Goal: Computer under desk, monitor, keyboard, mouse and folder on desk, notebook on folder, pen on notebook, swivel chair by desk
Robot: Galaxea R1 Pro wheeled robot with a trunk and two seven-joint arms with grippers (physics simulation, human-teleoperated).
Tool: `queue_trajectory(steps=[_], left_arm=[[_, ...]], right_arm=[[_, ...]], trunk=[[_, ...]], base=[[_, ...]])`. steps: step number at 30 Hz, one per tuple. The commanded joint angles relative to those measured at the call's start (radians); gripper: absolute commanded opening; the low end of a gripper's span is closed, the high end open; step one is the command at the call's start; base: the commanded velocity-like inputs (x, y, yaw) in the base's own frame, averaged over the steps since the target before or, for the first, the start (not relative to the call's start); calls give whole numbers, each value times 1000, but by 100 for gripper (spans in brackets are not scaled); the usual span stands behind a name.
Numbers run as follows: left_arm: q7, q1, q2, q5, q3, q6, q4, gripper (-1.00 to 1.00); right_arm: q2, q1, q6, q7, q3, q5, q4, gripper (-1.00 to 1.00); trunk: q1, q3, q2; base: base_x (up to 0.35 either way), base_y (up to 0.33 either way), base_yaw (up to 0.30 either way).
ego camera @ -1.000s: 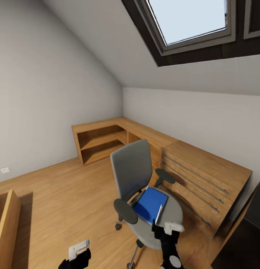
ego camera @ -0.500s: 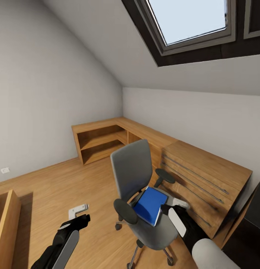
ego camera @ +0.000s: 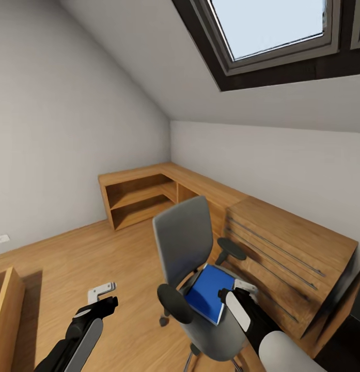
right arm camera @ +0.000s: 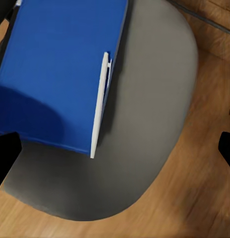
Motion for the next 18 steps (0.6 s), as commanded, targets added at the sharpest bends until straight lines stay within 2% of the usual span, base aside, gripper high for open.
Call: queue_trajectory(steps=[1,4,7,9,13,18], left_arm=[[10,-1,1,9,-3,1,-1,100],[10,-1,1,10,-2,1,-4,100],[10,-1,2,9,0,1,-17,100],[11,-1,3,8,-1,3,-50,100],[11,-1,3,8,1,5,-73,100],[11,-1,3,8,2,6,-77,100]], right_arm=[[2,-1,3,-26,6,-8,-1,100],[12,-1,4,-52,22,0,-2,100],[18,-1,1,-58,72,18,-6,100],[20,-1,-3,-59,89,21,-9,100],[22,-1,-6,-60,98,22,-13,100],[21,-1,-6,-61,97,23,-25,100]], trunk=[[1,-1,-1],[1,-1,-1],[1,-1,-1],[1,-1,-1],[1,-1,-1],[1,-1,-1]], base=[[172,0,0],[63,0,0],[20,0,0],[6,0,0],[2,0,64],[0,0,203]])
